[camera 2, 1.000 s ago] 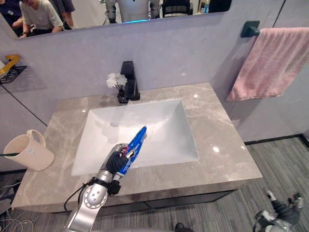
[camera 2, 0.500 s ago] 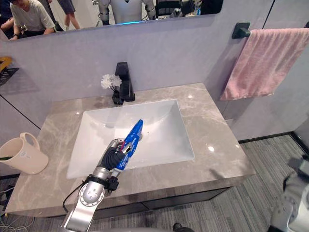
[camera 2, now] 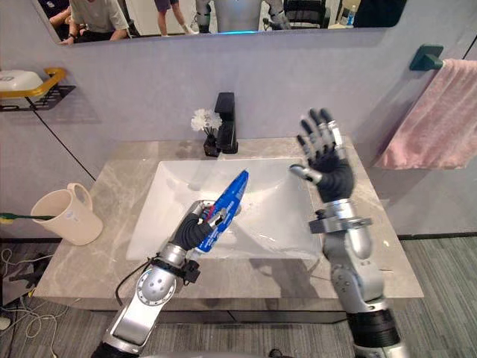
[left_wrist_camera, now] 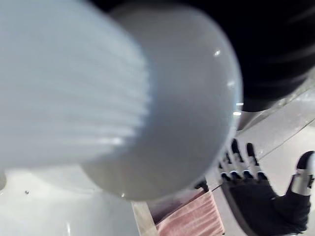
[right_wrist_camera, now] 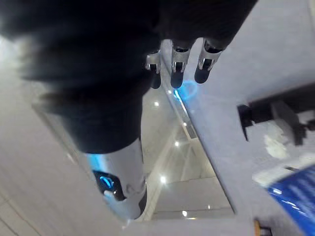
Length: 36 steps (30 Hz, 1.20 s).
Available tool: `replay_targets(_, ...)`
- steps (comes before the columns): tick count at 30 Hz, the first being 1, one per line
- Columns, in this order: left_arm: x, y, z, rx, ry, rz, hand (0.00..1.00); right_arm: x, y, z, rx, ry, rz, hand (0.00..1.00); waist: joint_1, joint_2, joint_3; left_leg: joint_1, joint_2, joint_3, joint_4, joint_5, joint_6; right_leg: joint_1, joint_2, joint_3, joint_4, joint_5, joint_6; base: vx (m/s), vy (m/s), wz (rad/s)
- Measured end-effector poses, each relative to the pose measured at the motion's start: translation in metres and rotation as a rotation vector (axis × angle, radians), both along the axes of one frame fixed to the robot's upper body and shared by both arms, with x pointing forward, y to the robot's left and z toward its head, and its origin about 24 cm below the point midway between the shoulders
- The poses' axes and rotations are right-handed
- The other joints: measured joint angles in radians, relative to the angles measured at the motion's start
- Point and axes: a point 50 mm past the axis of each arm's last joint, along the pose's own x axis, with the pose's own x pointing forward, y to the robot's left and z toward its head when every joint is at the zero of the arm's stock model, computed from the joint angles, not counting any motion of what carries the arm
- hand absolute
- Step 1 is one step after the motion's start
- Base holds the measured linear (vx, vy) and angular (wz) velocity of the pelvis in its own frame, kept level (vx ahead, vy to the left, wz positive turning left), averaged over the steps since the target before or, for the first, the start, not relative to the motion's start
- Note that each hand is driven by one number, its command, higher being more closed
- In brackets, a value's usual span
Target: Organize washtable
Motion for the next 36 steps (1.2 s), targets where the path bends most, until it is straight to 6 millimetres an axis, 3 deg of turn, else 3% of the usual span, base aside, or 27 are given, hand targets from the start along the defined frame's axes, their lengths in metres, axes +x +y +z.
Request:
replay_targets(7, 0.002, -0.008, 0.015, -0.027, -0.074, -0.013, 1.0, 0.003, 0.027, -0.023, 0.042, 0.108, 0.072, 0.0, -0.001, 0.0, 0.0, -0.009, -0.015, -0.023, -0.005, 0.01, 0.009, -0.002, -0.007, -0.022, -0.005, 0.002, 0.002, -0.04, 0.006, 0.09)
replay_targets(16, 0.002, -0.016, 0.02, -0.041, -0.1, -0.04, 1.0, 0.003, 0.049, -0.041, 0.088, 0.201, 0.16, 0.0, 0.002, 0.0, -0.009, -0.018, -0.015, -0.031, -0.008, 0.013, 0.007, -0.003, -0.007, -0.03, -0.005, 0.002, 0.003, 0.0, -0.002, 0.01)
replay_targets(26, 0.0, -0.021, 0.018, -0.057, -0.083, -0.066, 1.0, 0.002, 0.06, -0.042, 0.129, 0.218, 0.223, 0.0, 0.004, -0.002, -0.031, -0.035, -0.015, -0.032, -0.009, 0.022, 0.01, -0.02, -0.006, -0.03, -0.006, 0.008, 0.004, -0.03, -0.002, 0.0)
replay_targets(27, 0.0, -0.024, 0.016, -0.054, -0.074, -0.076, 1.0, 0.002, 0.06, -0.042, 0.129, 0.217, 0.224, 1.0, 0.005, -0.003, -0.031, -0.036, -0.015, -0.031, -0.011, 0.024, 0.01, -0.022, -0.006, -0.029, -0.006, 0.011, 0.005, 0.0, 0.0, 0.0)
replay_targets(36, 0.0, -0.023, 0.0, -0.062, 0.004, -0.075, 1.0, 0.004, 0.059, -0.042, 0.129, 0.229, 0.227, 1.0, 0.019, -0.006, -0.034, -0.035, -0.014, -0.008, -0.012, 0.025, 0.01, -0.036, -0.006, -0.004, -0.006, 0.022, 0.006, -0.03, 0.002, -0.08)
